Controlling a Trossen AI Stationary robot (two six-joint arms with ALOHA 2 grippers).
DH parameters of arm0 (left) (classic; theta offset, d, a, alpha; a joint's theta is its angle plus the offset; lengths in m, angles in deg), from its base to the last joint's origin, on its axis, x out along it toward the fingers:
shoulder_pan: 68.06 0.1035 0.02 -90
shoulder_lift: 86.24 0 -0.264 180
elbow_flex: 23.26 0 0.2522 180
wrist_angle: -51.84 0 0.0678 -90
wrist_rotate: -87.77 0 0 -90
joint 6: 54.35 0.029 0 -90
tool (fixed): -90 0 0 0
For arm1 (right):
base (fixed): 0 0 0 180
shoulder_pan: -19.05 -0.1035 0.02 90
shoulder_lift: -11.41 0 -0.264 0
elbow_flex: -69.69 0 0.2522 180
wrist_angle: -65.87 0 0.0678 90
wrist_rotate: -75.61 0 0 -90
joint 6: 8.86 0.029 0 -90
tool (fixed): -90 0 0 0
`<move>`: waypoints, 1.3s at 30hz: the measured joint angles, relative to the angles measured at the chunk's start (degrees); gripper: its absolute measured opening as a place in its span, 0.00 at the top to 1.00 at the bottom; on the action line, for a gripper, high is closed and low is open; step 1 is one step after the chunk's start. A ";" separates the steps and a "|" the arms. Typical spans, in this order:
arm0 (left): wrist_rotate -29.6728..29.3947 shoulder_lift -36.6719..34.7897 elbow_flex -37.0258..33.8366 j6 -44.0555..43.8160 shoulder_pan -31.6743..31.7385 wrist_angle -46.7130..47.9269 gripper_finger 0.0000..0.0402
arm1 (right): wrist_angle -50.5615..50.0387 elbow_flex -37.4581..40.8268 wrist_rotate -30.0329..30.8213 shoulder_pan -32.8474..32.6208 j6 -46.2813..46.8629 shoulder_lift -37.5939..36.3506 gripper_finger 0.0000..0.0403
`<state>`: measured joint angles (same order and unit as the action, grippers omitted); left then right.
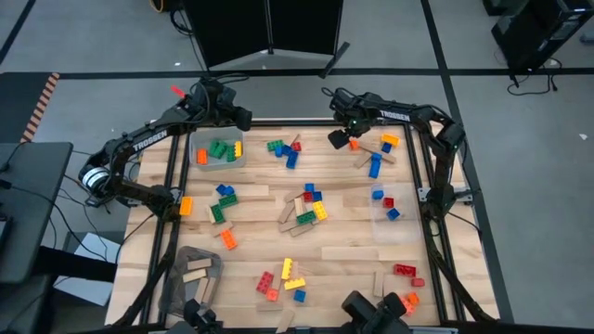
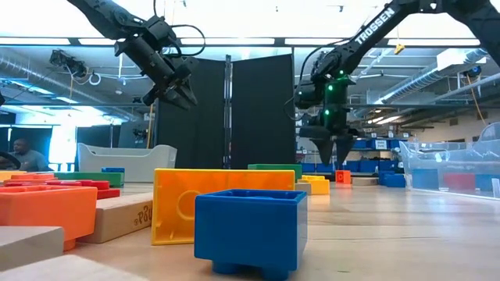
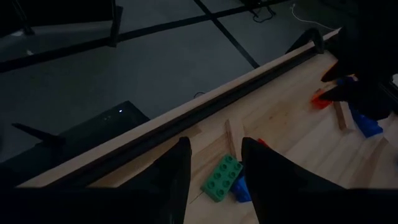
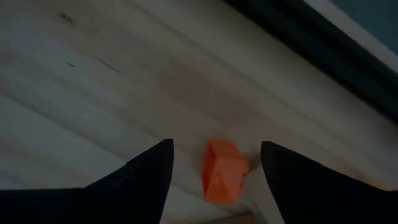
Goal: Sort blocks by size
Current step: Put the small orange game piece into the transparent bin
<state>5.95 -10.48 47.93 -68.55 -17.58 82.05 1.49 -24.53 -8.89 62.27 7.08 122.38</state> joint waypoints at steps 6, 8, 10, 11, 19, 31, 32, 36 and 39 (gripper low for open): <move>0.00 0.00 0.00 0.01 0.00 0.69 0.63 | 0.44 0.04 0.00 0.42 0.55 2.34 0.37; 0.00 0.00 0.00 -0.02 0.02 1.26 0.63 | 0.41 0.04 -0.57 0.44 0.56 3.52 0.37; 0.00 0.02 0.00 0.01 0.00 1.89 0.63 | 0.33 0.05 -0.66 0.46 0.53 4.68 0.37; 0.04 0.02 0.00 0.05 0.00 1.98 0.63 | 0.22 0.07 -0.64 0.46 0.58 5.16 0.37; 0.07 0.02 -0.02 0.29 0.00 2.30 0.63 | 0.44 0.02 -0.64 0.44 0.61 6.13 0.40; 0.04 0.02 -0.02 0.40 0.00 2.32 0.63 | -2.05 0.22 -3.01 0.31 3.95 6.13 0.48; 0.04 0.02 -0.02 0.41 0.00 2.32 0.63 | -2.67 0.22 -3.47 0.31 4.22 6.13 0.50; 0.04 0.02 -0.02 0.42 0.00 2.32 0.63 | -3.99 0.27 -3.88 -0.03 4.97 6.13 0.60; 0.04 0.02 -0.02 0.42 0.00 2.62 0.63 | -4.96 0.30 -4.03 -0.45 5.03 6.13 0.69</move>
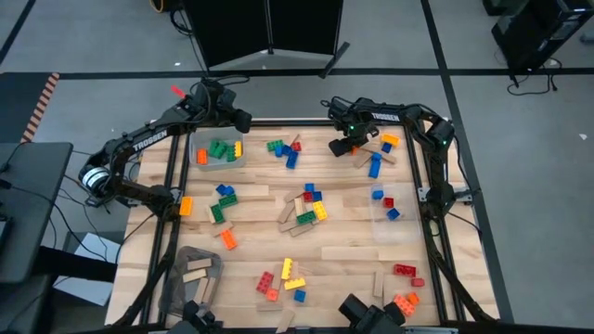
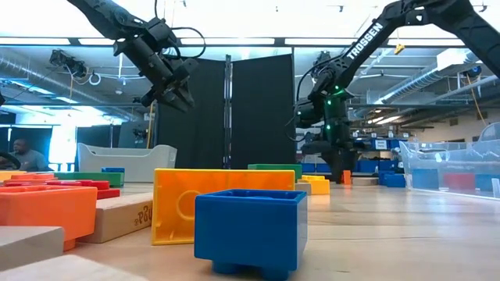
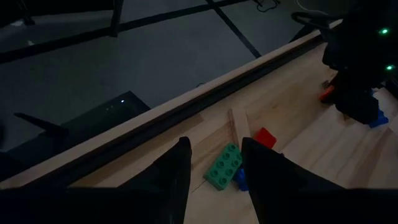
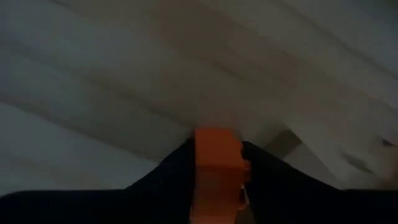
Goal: Sort blocks by size
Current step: Put the small orange game piece into the transparent bin
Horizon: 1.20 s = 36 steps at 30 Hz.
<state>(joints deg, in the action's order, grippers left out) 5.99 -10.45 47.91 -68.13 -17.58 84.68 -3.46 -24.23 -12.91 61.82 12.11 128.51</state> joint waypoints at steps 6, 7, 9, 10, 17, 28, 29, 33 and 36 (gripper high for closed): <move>-0.02 0.00 0.02 0.02 0.00 1.27 0.63 | -3.13 0.15 -2.66 -1.38 0.10 -0.65 0.74; 0.00 0.00 0.02 0.02 0.00 1.55 0.63 | -4.20 0.18 -2.78 -1.72 0.48 -1.18 0.74; -0.02 0.00 0.01 0.03 0.00 2.43 0.63 | -5.72 0.20 -2.78 -2.27 1.53 -3.37 0.74; -0.02 0.00 0.01 0.04 0.00 2.84 0.63 | -6.55 0.15 -2.78 -2.62 1.84 -4.85 0.74; -0.04 0.00 0.00 0.03 0.00 3.19 0.63 | -14.02 0.09 -0.91 -6.38 8.56 -18.98 0.74; -1.06 0.00 0.02 0.06 0.00 2.54 0.63 | -27.06 0.04 6.50 -20.23 33.05 -35.25 0.74; -1.15 0.00 0.00 0.06 0.00 2.24 0.63 | -27.84 0.04 7.15 -21.79 35.25 -35.59 0.74; -1.26 0.00 0.00 0.07 0.00 1.66 0.63 | -28.45 1.19 8.15 -27.98 42.00 -35.76 0.74; -1.26 0.00 0.00 0.09 0.00 2.09 0.63 | -28.48 4.94 7.54 -31.64 47.06 -35.76 0.73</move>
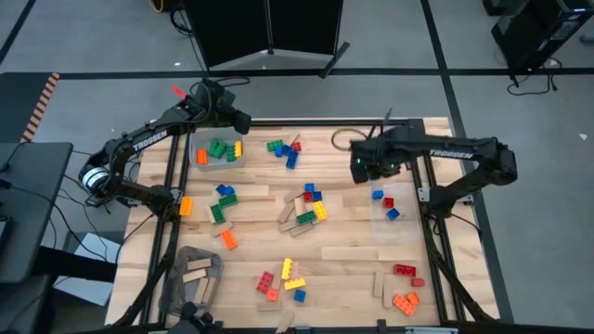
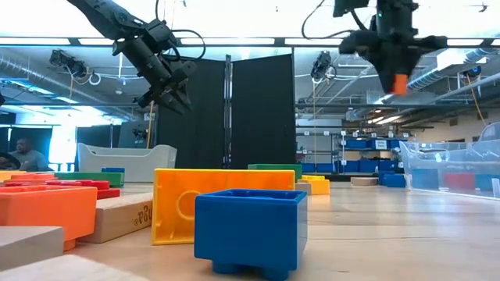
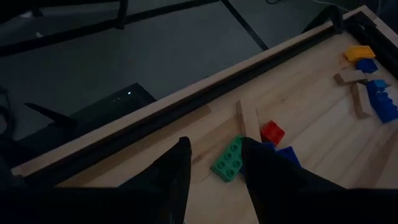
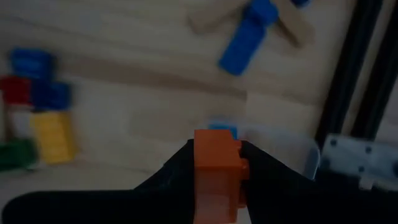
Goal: Sort blocks by size
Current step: Put the small orange game piece into the transparent bin
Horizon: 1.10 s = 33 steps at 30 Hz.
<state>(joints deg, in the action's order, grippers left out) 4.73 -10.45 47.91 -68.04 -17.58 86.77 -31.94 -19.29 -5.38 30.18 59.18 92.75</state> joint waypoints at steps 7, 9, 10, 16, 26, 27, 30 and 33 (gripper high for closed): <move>4.65 0.00 0.02 6.23 -0.34 1.79 0.63 | 7.03 10.64 -7.02 -8.67 13.44 -1.89 0.73; 5.82 0.00 0.00 7.61 -1.33 2.05 0.63 | 10.64 13.03 -7.58 -11.02 17.44 -2.72 0.73; 6.05 0.00 0.00 8.14 -2.03 2.22 0.63 | 12.09 14.03 -7.60 -12.11 19.42 -3.11 0.73; 3.29 0.00 0.00 9.36 -8.65 3.27 0.64 | 15.50 19.76 -9.55 -17.76 30.91 -4.58 0.73; -3.17 0.00 0.00 11.72 -20.47 2.73 0.66 | 24.35 27.57 -10.35 -22.22 35.08 -5.73 0.72; -3.95 0.00 0.00 11.67 -21.47 2.79 0.66 | 25.44 28.64 -10.33 -22.24 34.95 -5.91 0.72; -5.88 0.00 0.00 10.15 -24.59 2.80 0.66 | 28.06 31.62 -10.33 -22.24 33.43 -6.41 0.72; -7.63 0.00 0.00 7.64 -28.38 2.69 0.66 | 30.22 33.93 -10.32 -22.24 30.71 -7.32 0.72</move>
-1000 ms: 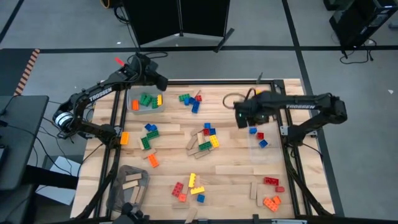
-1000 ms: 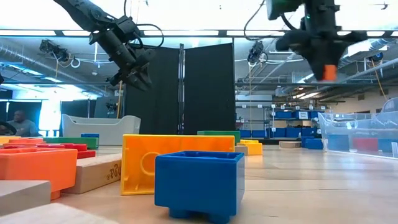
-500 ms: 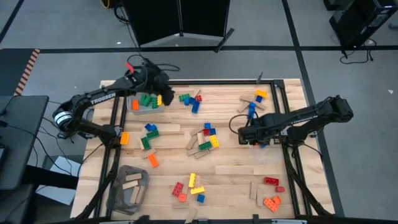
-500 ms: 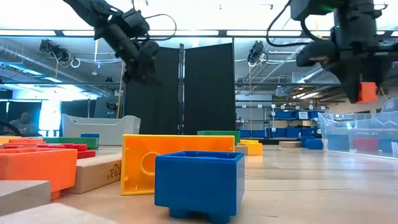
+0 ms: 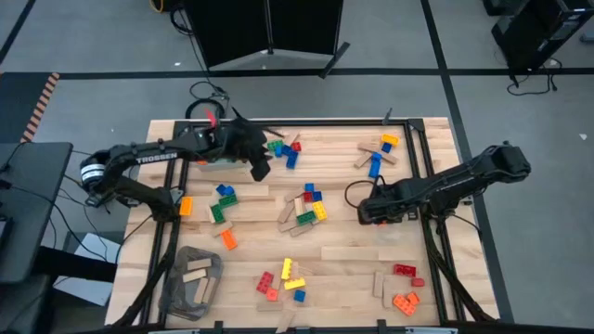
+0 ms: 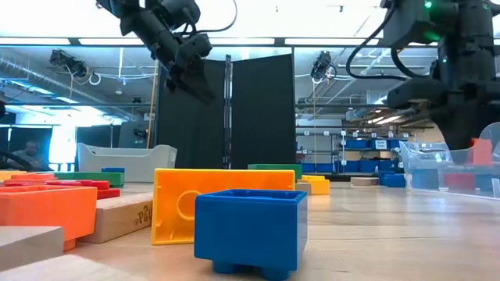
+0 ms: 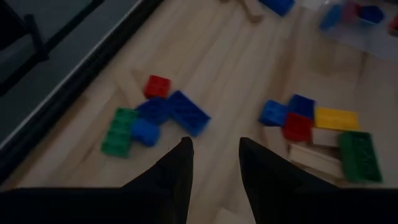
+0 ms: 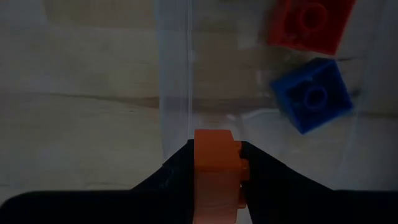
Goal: Sort blocks by size
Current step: Put the small orange game piece into the transparent bin, then put the brown block into the black bin
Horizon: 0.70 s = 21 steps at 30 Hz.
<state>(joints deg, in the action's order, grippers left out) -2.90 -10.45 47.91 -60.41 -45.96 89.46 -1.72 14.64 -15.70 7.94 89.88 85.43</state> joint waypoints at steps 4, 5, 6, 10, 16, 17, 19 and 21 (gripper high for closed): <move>-4.01 0.00 0.00 -2.73 -5.80 0.09 0.66 | 0.56 1.21 -0.01 0.02 -2.72 -1.64 0.70; -5.01 0.00 0.00 -3.31 -7.21 0.09 0.66 | 0.57 1.29 0.04 0.02 -2.81 -2.10 0.70; -6.08 0.00 0.00 -3.81 -8.62 0.07 0.66 | 0.35 1.29 0.32 0.02 -2.91 -2.50 0.70; -9.69 0.00 0.00 -6.50 -13.79 0.03 0.66 | -1.21 1.33 1.77 -0.50 -4.41 -4.01 0.67; -11.47 0.00 0.02 -9.87 -19.45 -0.42 0.66 | -3.88 1.33 2.39 -0.52 -7.02 -7.74 0.61; -11.54 0.00 0.02 -10.40 -20.15 -0.42 0.66 | -3.91 1.33 2.75 -0.52 -7.46 -8.56 0.60; -11.98 0.38 0.00 -10.98 -21.44 -0.63 0.66 | -3.92 1.33 3.35 -0.52 -8.47 -10.31 0.58; -12.29 1.05 0.00 -11.04 -22.62 -0.97 0.66 | -3.94 1.33 3.60 -0.52 -9.39 -12.12 0.57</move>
<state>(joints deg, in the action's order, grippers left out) -15.19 -9.40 47.91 -71.45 -68.58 88.49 -5.66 15.97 -12.10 7.41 80.49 73.31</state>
